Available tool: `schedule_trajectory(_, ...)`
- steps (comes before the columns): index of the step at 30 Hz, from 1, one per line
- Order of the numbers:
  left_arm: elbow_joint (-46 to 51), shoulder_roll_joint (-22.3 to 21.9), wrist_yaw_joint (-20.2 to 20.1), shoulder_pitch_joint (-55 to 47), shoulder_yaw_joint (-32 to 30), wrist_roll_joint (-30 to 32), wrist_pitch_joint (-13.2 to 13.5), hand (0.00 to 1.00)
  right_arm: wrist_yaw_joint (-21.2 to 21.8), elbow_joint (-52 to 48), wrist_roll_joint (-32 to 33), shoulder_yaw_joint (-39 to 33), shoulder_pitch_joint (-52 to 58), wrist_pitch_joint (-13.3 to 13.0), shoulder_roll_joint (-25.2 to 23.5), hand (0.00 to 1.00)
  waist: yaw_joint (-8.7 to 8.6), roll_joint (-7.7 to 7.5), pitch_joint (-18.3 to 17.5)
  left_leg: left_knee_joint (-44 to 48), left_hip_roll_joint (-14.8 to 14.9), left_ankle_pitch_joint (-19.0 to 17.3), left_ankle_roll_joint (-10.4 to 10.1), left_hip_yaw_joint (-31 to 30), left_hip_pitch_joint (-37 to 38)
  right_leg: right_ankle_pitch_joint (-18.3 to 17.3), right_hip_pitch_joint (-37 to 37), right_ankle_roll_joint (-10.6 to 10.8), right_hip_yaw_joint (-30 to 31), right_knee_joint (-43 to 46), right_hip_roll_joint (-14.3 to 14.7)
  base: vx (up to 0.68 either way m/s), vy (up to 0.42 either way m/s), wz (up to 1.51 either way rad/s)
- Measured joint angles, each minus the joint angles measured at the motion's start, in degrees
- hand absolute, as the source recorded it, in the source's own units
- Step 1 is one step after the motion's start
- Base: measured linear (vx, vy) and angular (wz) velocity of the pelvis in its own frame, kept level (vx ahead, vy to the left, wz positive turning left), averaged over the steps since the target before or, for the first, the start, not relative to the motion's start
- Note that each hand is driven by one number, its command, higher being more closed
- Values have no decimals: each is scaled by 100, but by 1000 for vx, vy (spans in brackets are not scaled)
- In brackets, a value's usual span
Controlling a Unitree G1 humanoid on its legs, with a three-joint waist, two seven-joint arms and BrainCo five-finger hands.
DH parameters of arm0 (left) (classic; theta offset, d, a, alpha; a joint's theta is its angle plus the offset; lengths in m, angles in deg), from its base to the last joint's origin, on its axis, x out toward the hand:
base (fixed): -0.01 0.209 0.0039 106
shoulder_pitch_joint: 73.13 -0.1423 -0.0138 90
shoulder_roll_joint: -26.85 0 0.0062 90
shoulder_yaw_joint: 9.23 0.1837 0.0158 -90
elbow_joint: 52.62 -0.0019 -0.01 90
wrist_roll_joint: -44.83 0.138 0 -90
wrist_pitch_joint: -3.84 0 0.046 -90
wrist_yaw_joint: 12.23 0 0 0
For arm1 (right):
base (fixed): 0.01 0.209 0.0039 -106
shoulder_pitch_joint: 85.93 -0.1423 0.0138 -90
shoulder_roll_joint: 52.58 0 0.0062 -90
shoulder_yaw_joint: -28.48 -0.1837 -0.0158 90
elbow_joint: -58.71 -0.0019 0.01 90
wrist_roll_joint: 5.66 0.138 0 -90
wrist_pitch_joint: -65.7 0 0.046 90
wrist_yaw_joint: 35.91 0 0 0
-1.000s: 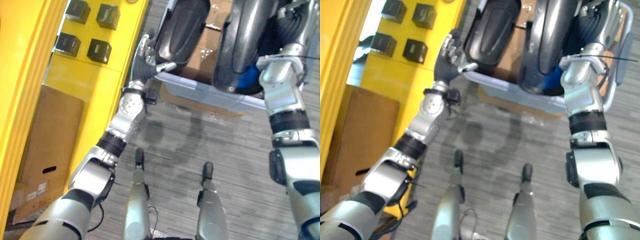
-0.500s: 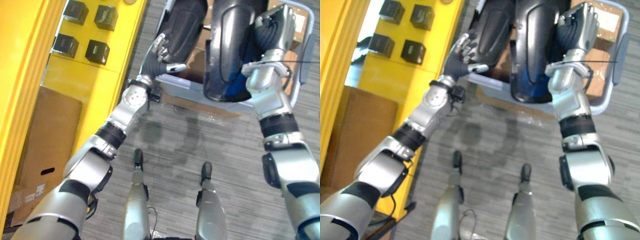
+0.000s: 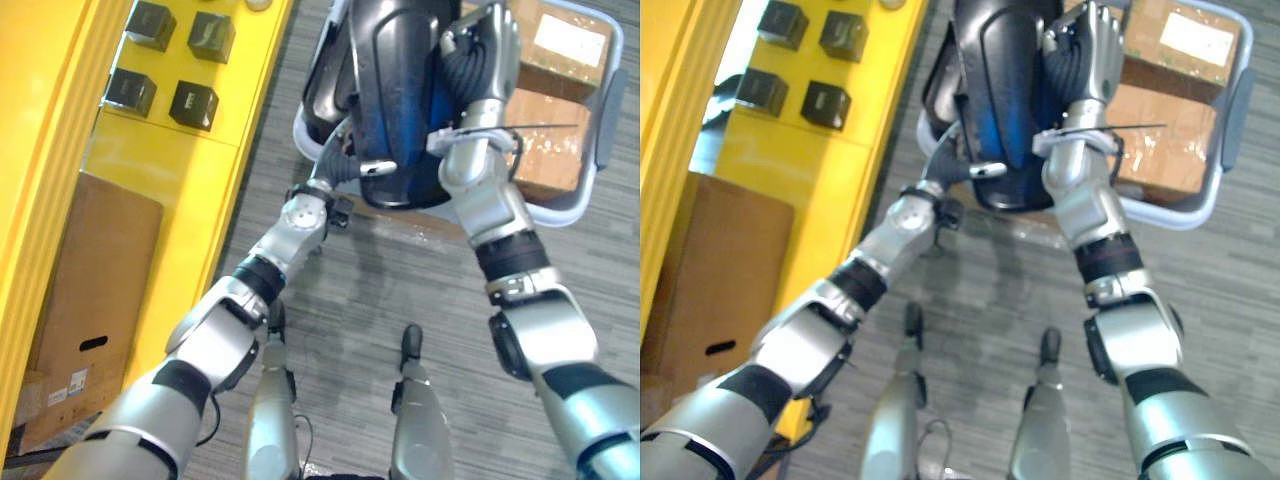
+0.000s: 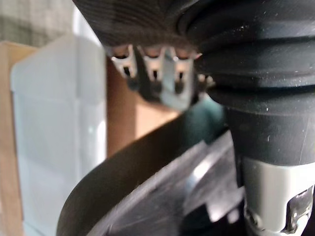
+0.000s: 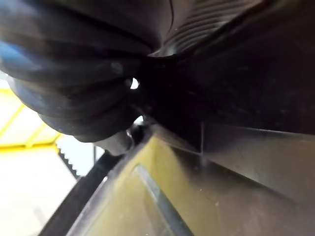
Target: Walk over and take plastic housings, then place them on the shelf
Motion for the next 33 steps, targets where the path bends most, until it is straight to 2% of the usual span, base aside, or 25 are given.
schedule_trajectory(2, -35, -95, 109, -4, -97, -4, -3, 0, -30, -5, 0, 0, -13, 0, -30, 100, 3, -66, -2, 0, -1, 0, 0, -2, 0, 0, 1, 0, 0, 1, -1, 0, 0, 0)
schedule_trajectory(3, -39, -118, 119, -9, -143, -10, -3, 100, -46, -6, 0, 0, -19, 0, -44, 100, 4, -69, -3, 0, -1, 0, 0, -3, 1, 0, 2, 0, -1, 1, -1, 0, 0, 0)
schedule_trajectory(7, -35, -193, 138, -12, -210, -568, 18, 100, -116, -67, 4, 8, -35, 0, -172, 100, 2, -69, -3, 0, 0, -1, -1, 3, 11, -1, 6, 1, 3, 1, -2, 0, 0, 0)
schedule_trajectory(10, 79, -223, 161, -24, -214, -1223, 36, 100, -149, -282, 9, 10, 12, 1, -328, 100, -3, -69, -3, 0, -1, -2, -2, 7, 10, -1, 4, 1, 5, 1, -4, 0, 0, 0)
schedule_trajectory(15, 525, -253, 366, -202, -475, -1903, 236, 100, -430, -794, 13, 56, 382, -25, -650, 100, 3, -69, -3, 0, -6, -4, -1, 13, 29, -14, 22, 6, 6, 2, -13, 0, 0, 0)
schedule_trajectory(16, 623, -254, 400, -345, -492, -2056, 265, 100, -497, -936, 13, 74, 561, -106, -761, 100, 5, -69, -3, 0, -11, -18, 18, 15, 45, -33, 39, 18, 5, 12, -18, 0, 0, 0)
schedule_trajectory(20, 928, -280, 482, -791, -503, -2286, 270, 100, -617, -1177, 12, 81, 1005, -258, -979, 100, 15, -77, -7, 0, -47, -44, 47, 26, 126, -146, 55, 37, 16, 160, -69, 0, 0, 0)
schedule_trajectory(26, 1786, -279, 524, -1910, -652, -2271, 360, 100, -624, -1748, 16, 245, 1829, -532, -1238, 100, 88, -233, -85, 321, -104, -276, 76, 68, 164, -329, 102, 50, 79, 368, -149, 12, -27, 0)
schedule_trajectory(27, 1970, -277, 524, -2151, -651, -2250, 381, 100, -612, -1839, 17, 277, 1996, -591, -1259, 0, 83, -271, -106, 417, -105, -350, 72, 55, 167, -355, 164, 54, 64, 368, -148, 39, -31, 0)
schedule_trajectory(30, 2412, -197, 524, -2731, -658, -2244, 385, 100, -593, -2164, 22, 431, 2473, -715, -1276, 0, 91, -368, -180, 519, -107, -465, 87, 55, 287, -435, 333, 62, 49, 376, -155, 49, -28, 3)
schedule_trajectory(33, 2958, -82, 546, -3405, -730, -1692, 390, 100, -373, -2661, 25, 500, 3132, -926, -1260, 0, 135, -417, -354, 527, -107, -587, 86, 59, 507, -571, 551, 87, 24, 421, -166, 60, -27, 2)
